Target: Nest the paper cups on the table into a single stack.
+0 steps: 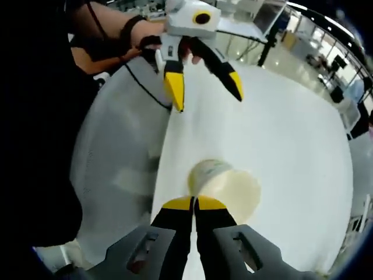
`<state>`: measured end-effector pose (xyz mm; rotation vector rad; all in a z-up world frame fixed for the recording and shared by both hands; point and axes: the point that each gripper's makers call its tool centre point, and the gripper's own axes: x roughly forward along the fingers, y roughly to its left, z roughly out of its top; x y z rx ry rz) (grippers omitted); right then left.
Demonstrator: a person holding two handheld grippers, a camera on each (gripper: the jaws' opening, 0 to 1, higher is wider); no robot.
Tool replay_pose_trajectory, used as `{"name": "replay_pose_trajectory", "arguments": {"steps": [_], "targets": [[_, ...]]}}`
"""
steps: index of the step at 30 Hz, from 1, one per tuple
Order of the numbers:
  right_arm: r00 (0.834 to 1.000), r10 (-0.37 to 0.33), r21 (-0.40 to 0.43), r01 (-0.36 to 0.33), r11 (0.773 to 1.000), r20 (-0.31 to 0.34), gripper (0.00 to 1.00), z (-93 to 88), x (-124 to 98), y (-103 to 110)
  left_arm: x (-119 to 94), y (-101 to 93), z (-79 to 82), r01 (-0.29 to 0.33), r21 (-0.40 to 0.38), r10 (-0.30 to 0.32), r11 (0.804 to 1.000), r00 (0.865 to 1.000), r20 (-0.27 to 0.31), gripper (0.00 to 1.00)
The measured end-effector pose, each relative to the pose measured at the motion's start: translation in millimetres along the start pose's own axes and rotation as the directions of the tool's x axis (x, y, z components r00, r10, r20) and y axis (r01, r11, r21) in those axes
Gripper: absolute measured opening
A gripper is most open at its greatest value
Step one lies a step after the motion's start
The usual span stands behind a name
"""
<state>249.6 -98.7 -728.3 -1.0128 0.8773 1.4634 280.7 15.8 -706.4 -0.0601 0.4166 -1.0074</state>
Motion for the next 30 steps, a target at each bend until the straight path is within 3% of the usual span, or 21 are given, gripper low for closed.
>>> {"name": "replay_pose_trajectory", "arguments": {"steps": [9, 26, 30], "targets": [[0.999, 0.013, 0.02, -0.013, 1.0, -0.035, 0.0, 2.4, 11.9, -5.6, -6.5, 17.7, -1.0, -0.072, 0.005, 0.072, 0.997, 0.997, 0.009, 0.6], [0.997, 0.054, 0.006, -0.053, 0.999, -0.063, 0.0, -0.5, 29.4, 0.4, -8.3, 10.6, -5.2, -0.067, -0.027, 0.068, 0.997, 0.997, 0.03, 0.57], [0.998, 0.042, -0.029, -0.044, 0.999, -0.053, 0.05, -0.5, 28.4, -0.1, -7.2, 9.0, -6.6, -0.063, -0.027, 0.063, 0.998, 0.998, 0.024, 0.57]]}}
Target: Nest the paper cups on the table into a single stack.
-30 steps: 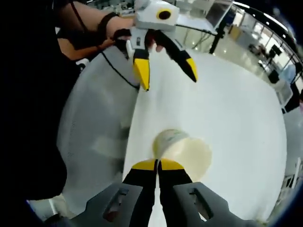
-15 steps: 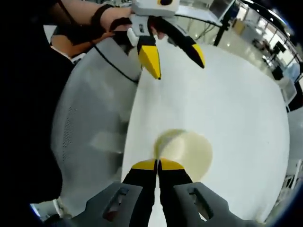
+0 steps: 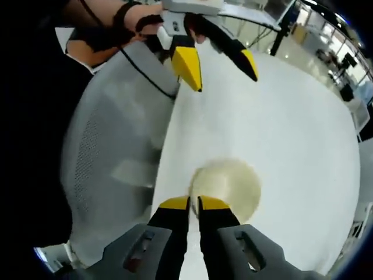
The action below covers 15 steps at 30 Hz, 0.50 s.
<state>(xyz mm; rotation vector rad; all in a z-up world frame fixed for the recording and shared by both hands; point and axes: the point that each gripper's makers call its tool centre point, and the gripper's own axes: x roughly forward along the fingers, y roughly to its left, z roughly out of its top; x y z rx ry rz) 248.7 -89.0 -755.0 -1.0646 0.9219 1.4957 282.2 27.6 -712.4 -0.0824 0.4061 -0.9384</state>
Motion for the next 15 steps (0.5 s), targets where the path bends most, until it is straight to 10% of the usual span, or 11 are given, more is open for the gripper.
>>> {"name": "replay_pose_trajectory", "arguments": {"steps": [15], "targets": [[0.998, -0.01, 0.039, 0.007, 0.999, 0.061, 0.1, 4.0, -3.7, 4.3, 5.2, -1.4, 1.5, 0.025, 0.003, -0.025, 1.0, 1.0, -0.009, 0.56]]}}
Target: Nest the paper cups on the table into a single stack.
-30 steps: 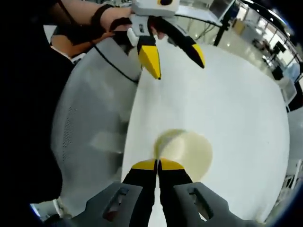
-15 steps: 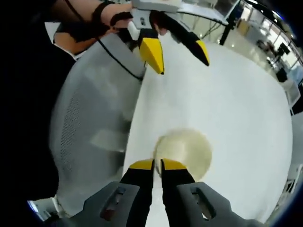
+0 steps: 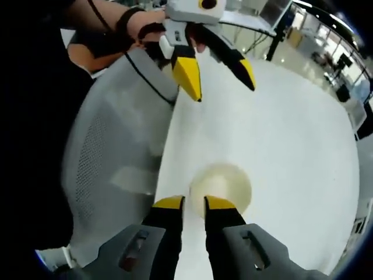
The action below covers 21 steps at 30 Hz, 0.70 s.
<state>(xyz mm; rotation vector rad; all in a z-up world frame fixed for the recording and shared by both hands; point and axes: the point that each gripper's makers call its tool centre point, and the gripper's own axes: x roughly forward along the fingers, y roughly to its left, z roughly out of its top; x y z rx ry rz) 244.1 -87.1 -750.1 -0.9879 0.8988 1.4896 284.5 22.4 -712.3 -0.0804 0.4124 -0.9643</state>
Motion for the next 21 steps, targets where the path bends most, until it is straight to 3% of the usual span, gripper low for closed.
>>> {"name": "replay_pose_trajectory", "arguments": {"steps": [4, 9, 21], "targets": [[0.999, -0.013, -0.011, 0.013, 1.0, 0.05, 0.1, 5.6, -4.1, 0.6, 0.3, -0.5, -1.1, 0.003, 0.002, -0.003, 1.0, 1.0, -0.005, 0.56], [0.987, -0.044, 0.056, 0.036, 0.998, 0.152, 0.11, 10.9, -15.3, -3.9, 0.8, -1.2, -2.1, 0.006, -0.006, -0.006, 1.0, 1.0, -0.007, 0.57], [0.96, -0.113, 0.149, 0.076, 0.986, 0.257, 0.21, 10.9, -31.7, -7.8, 4.4, -6.7, -5.9, 0.019, -0.005, -0.019, 1.0, 1.0, -0.016, 0.56]]}}
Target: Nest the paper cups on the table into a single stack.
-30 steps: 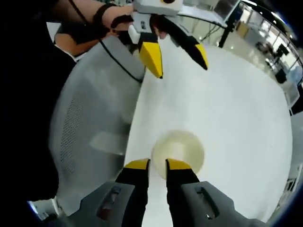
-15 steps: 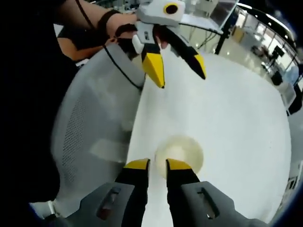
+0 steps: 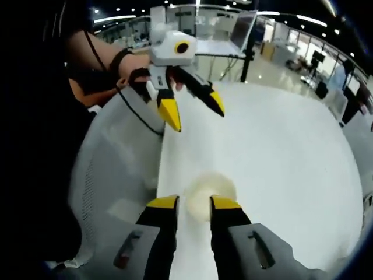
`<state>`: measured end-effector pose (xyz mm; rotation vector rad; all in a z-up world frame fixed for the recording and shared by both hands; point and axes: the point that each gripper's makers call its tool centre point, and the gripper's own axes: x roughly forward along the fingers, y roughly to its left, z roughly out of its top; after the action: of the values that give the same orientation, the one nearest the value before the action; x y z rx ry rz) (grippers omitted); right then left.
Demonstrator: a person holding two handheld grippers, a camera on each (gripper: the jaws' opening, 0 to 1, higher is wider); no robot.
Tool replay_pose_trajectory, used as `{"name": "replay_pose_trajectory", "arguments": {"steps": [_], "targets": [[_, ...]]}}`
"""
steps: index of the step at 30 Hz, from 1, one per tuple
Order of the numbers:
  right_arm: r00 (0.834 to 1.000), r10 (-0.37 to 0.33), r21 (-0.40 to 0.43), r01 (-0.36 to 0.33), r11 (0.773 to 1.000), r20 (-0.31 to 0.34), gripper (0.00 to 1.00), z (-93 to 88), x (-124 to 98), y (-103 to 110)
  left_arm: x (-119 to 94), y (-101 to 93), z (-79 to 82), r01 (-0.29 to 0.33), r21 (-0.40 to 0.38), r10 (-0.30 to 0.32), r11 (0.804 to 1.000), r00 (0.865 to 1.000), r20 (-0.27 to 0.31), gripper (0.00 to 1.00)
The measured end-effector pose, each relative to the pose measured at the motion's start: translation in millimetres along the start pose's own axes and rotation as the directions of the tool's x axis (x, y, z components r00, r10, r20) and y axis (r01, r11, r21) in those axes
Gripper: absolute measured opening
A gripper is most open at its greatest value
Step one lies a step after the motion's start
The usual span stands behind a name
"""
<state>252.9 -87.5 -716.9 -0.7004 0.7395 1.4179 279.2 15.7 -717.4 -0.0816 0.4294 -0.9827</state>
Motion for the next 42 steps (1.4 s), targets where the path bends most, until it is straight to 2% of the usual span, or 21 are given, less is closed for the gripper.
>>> {"name": "replay_pose_trajectory", "arguments": {"steps": [6, 11, 21, 25, 29, 42], "targets": [[0.999, -0.04, 0.038, 0.039, 0.999, 0.023, 0.25, -5.0, -6.1, -4.8, 1.7, -2.0, 0.6, 0.003, -0.002, -0.003, 1.0, 1.0, 0.003, 0.56], [0.996, -0.078, 0.076, 0.074, 0.994, 0.049, 0.34, -7.8, -11.3, -9.7, 4.3, -5.8, -1.7, 0.009, 0.0, -0.009, 1.0, 1.0, -0.005, 0.56], [0.993, -0.11, 0.146, 0.102, 0.984, 0.047, 0.41, -26.5, -14.2, -10.5, 5.1, -8.9, -4.9, 0.021, 0.0, -0.021, 1.0, 1.0, -0.018, 0.56], [0.993, -0.11, 0.16, 0.103, 0.982, 0.036, 0.44, -36.2, -9.8, -8.3, 7.3, -12.6, -5.6, 0.035, -0.004, -0.035, 0.999, 0.999, -0.014, 0.56], [0.993, -0.11, 0.177, 0.103, 0.979, 0.03, 0.47, -42.7, -5.3, -5.5, 11.2, -15.0, -9.7, 0.042, 0.009, -0.042, 0.999, 0.999, -0.035, 0.55], [0.991, -0.119, 0.208, 0.104, 0.972, 0.061, 0.47, -53.9, 12.6, -2.4, 28.1, -17.4, -20.0, 0.078, 0.01, -0.077, 0.997, 0.995, -0.065, 0.54]]}}
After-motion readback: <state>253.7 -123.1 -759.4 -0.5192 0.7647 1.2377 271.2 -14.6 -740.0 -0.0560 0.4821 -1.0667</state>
